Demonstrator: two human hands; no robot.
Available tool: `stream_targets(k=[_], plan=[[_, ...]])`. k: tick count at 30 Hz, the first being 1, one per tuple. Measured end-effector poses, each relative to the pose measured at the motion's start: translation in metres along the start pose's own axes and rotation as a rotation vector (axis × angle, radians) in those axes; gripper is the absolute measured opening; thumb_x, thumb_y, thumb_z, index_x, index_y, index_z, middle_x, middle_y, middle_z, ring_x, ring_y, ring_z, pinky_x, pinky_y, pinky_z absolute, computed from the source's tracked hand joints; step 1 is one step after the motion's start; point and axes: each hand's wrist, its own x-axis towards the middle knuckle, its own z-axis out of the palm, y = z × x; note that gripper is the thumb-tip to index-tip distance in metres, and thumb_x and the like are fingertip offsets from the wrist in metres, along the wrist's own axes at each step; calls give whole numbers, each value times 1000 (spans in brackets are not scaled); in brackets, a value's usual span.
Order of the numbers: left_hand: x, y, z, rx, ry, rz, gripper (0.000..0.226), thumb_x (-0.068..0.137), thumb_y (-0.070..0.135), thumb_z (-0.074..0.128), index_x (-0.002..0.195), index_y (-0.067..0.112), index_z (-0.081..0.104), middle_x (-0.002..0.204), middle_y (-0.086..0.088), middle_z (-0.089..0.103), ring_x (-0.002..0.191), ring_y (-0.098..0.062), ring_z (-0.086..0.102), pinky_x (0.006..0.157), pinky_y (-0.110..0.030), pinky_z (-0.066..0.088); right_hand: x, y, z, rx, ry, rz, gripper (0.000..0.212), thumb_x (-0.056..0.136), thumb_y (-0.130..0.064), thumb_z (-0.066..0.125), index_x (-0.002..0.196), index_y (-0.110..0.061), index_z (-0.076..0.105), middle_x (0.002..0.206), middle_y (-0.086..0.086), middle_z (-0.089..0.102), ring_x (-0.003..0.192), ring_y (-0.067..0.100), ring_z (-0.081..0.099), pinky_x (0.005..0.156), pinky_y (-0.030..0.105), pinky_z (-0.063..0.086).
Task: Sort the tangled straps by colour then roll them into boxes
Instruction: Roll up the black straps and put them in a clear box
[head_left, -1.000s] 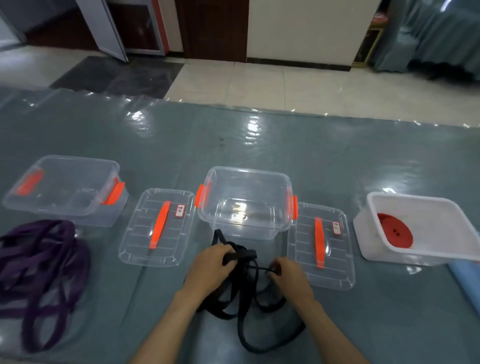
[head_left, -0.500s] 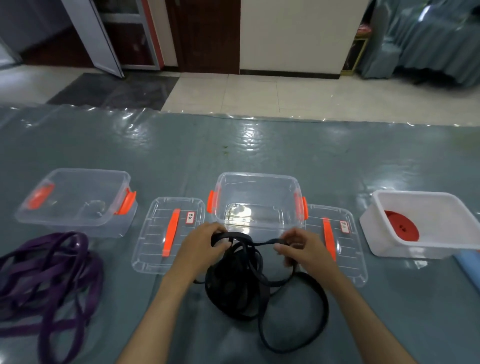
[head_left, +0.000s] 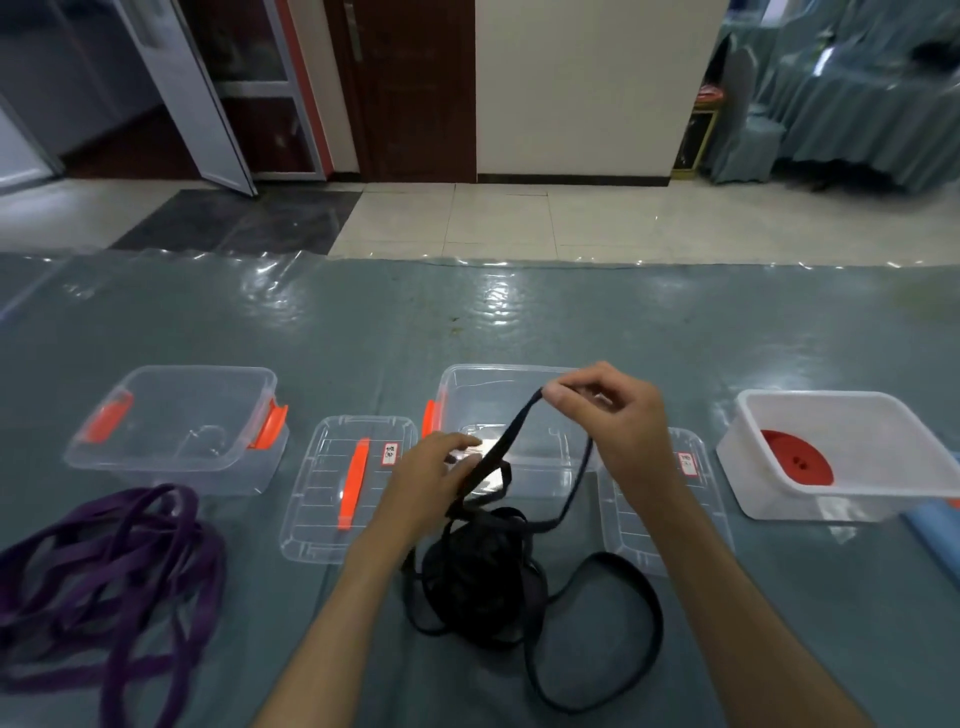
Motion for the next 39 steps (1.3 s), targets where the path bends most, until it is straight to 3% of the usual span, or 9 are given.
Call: stream_targets(k=[5, 10, 16, 19, 22, 26, 31, 35, 39], plan=[[-15, 42, 2, -610, -218, -54, 58, 87, 78, 52, 129, 39, 64, 120, 9, 75, 117, -11, 68, 101, -30, 52, 11, -17, 12, -62, 20, 51, 21, 89, -25, 82, 85, -7, 72, 61, 3, 51, 53, 12, 43, 51, 23, 40], [-28, 63, -1, -494, -200, 142, 39, 92, 32, 79, 127, 27, 63, 105, 1, 75, 102, -13, 72, 93, -31, 57, 11, -24, 20, -43, 71, 116, 12, 94, -19, 76, 100, -10, 69, 76, 17, 62, 49, 11, 60, 46, 25, 50], [-26, 74, -1, -630, 1, 108, 17, 104, 14, 62, 120, 13, 69, 75, -3, 63, 74, -15, 62, 78, -25, 51, 6, -35, 18, 64, -191, 188, 36, 84, -25, 85, 116, -16, 73, 107, 6, 76, 88, 20, 76, 80, 31, 62], [-30, 77, -2, -602, -16, 95, 22, 105, 13, 59, 124, 20, 69, 72, 2, 57, 70, -14, 56, 74, -24, 49, 3, -33, 17, -135, -131, 84, 34, 82, -30, 86, 113, -23, 73, 116, -3, 67, 95, 6, 71, 85, 16, 55], [-27, 76, -4, -571, -22, 75, 23, 100, 17, 66, 120, 29, 67, 75, 7, 60, 73, -14, 60, 74, -33, 53, 4, -31, 15, -202, 29, 87, 28, 79, -31, 90, 94, -21, 68, 108, -4, 68, 87, 1, 70, 77, 16, 54], [-29, 98, -1, -596, 191, 51, 32, 89, 26, 82, 111, 27, 59, 94, 4, 68, 78, -14, 64, 76, -33, 56, 2, -31, 16, -124, 45, 110, 27, 81, -23, 88, 95, -18, 66, 84, 2, 74, 75, 15, 76, 78, 42, 63], [-27, 113, -7, -514, 400, 186, 18, 90, 17, 80, 106, 21, 72, 101, 8, 76, 93, -13, 73, 83, -31, 58, 1, -44, 24, -75, 54, 63, 28, 85, -24, 85, 106, -18, 67, 91, 4, 72, 76, 15, 76, 75, 33, 64], [-27, 105, -18, -498, 351, 129, 18, 88, 12, 81, 105, 19, 77, 98, 9, 79, 95, -10, 75, 92, -38, 60, -2, -46, 19, -10, -24, 101, 15, 92, -22, 78, 102, -13, 71, 97, 6, 74, 82, 19, 77, 77, 44, 65], [-29, 104, -17, -465, 231, 134, 22, 88, 9, 81, 108, 16, 76, 103, 6, 79, 101, -9, 74, 99, -37, 57, -7, -36, 18, -108, -13, 100, 9, 89, -21, 82, 94, -18, 75, 77, 4, 76, 73, 19, 77, 77, 46, 65]])
